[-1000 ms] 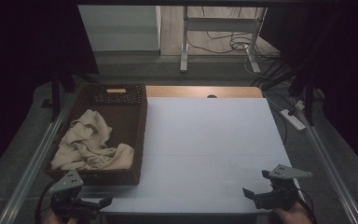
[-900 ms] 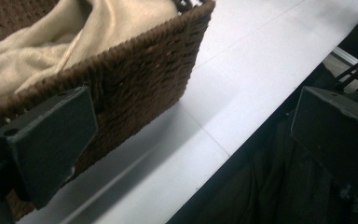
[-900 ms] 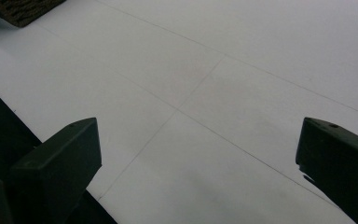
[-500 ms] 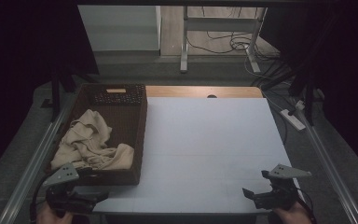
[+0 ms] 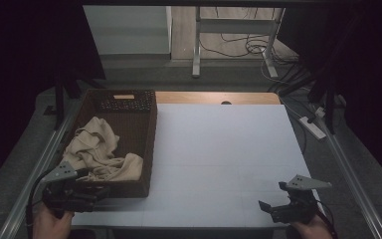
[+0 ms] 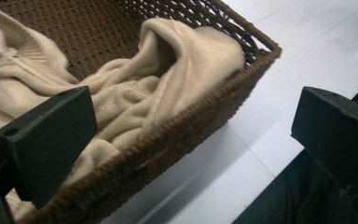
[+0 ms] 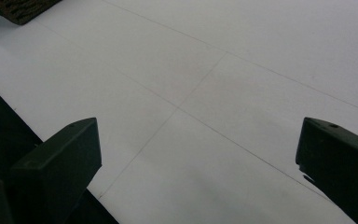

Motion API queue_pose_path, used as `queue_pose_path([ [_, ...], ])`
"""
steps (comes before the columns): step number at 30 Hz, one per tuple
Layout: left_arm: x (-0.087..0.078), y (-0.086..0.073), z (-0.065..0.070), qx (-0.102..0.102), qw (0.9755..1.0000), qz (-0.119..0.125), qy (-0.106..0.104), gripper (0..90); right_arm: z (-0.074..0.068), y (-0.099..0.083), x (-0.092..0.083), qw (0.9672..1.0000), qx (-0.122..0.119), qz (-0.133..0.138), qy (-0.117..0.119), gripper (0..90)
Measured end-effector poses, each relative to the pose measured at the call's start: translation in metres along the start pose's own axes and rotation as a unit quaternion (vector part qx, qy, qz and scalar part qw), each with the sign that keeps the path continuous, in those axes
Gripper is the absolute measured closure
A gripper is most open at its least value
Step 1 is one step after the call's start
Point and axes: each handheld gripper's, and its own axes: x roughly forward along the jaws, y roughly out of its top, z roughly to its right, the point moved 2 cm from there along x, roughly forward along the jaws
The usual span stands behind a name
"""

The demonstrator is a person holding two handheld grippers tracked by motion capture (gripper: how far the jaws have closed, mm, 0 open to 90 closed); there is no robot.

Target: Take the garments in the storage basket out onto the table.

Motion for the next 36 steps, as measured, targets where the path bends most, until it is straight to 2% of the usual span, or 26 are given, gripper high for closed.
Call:
queue_pose_path([
  [8, 0.001, 0.012, -0.017, 0.009, 0.9999, 0.002, -0.005, 0.0, 0.000, 0.000, 0.000, 1.0000, -0.001, -0.002, 0.000, 0.3],
  [10, 0.001, 0.014, -0.022, 0.005, 0.9999, 0.004, -0.009, 0.0, 0.000, 0.000, 0.000, 1.0000, -0.001, -0.001, 0.000, 0.3],
  [11, 0.002, 0.017, -0.027, -0.010, 0.9995, 0.006, -0.028, 0.0, 0.000, 0.000, 0.001, 1.0000, 0.000, -0.001, 0.000, 0.3],
  [14, 0.004, 0.020, -0.032, -0.021, 0.9993, -0.002, -0.032, 0.3, 0.000, 0.000, 0.001, 1.0000, 0.000, -0.002, 0.000, 0.3],
  [16, 0.006, 0.023, -0.035, -0.017, 0.9995, -0.007, -0.025, 1.0, 0.000, 0.000, 0.001, 1.0000, 0.002, -0.005, 0.000, 0.3],
  [17, 0.008, 0.027, -0.038, -0.015, 0.9997, -0.013, -0.015, 1.0, 0.001, 0.000, 0.001, 1.0000, 0.003, -0.006, -0.001, 0.3],
  [20, 0.009, 0.031, -0.042, -0.009, 0.9999, -0.012, -0.003, 0.6, 0.001, 0.000, 0.001, 1.0000, 0.003, -0.006, 0.000, 0.3],
  [21, 0.011, 0.035, -0.045, -0.002, 0.9997, -0.016, 0.016, 0.0, 0.000, 0.000, 0.001, 1.0000, 0.003, -0.008, -0.001, 0.3],
  [22, 0.011, 0.035, -0.045, -0.002, 0.9997, -0.016, 0.016, 0.0, 0.000, 0.000, 0.001, 1.0000, 0.003, -0.008, -0.001, 0.3],
  [24, 0.014, 0.038, -0.049, 0.001, 0.9990, -0.024, 0.039, 0.0, 0.000, 0.000, 0.002, 1.0000, 0.002, -0.009, 0.000, 0.3],
  [28, 0.020, 0.043, -0.057, -0.009, 0.9980, -0.034, 0.052, 0.0, 0.000, 0.001, 0.003, 0.9999, 0.000, -0.016, 0.000, 0.3],
  [29, 0.023, 0.046, -0.063, -0.017, 0.9975, -0.041, 0.056, 0.0, 0.000, 0.001, 0.004, 0.9998, -0.003, -0.018, 0.000, 0.3],
  [30, 0.023, 0.046, -0.063, -0.017, 0.9975, -0.041, 0.056, 0.0, 0.000, 0.001, 0.004, 0.9998, -0.003, -0.018, 0.000, 0.3],
  [31, 0.024, 0.048, -0.068, -0.028, 0.9970, -0.046, 0.055, 0.0, -0.001, 0.001, 0.004, 0.9998, -0.004, -0.021, 0.001, 0.3],
  [33, 0.028, 0.052, -0.079, -0.042, 0.9953, -0.055, 0.068, 0.0, -0.001, 0.001, 0.005, 0.9997, -0.004, -0.023, 0.002, 0.3],
  [34, 0.028, 0.052, -0.079, -0.042, 0.9953, -0.055, 0.068, 0.0, -0.001, 0.001, 0.005, 0.9997, -0.004, -0.023, 0.002, 0.3],
  [35, 0.032, 0.054, -0.088, -0.054, 0.9937, -0.065, 0.074, 0.0, -0.001, 0.001, 0.005, 0.9997, -0.007, -0.025, 0.002, 0.3],
  [36, 0.032, 0.054, -0.088, -0.054, 0.9937, -0.065, 0.074, 0.0, -0.001, 0.001, 0.005, 0.9997, -0.007, -0.025, 0.002, 0.3],
])
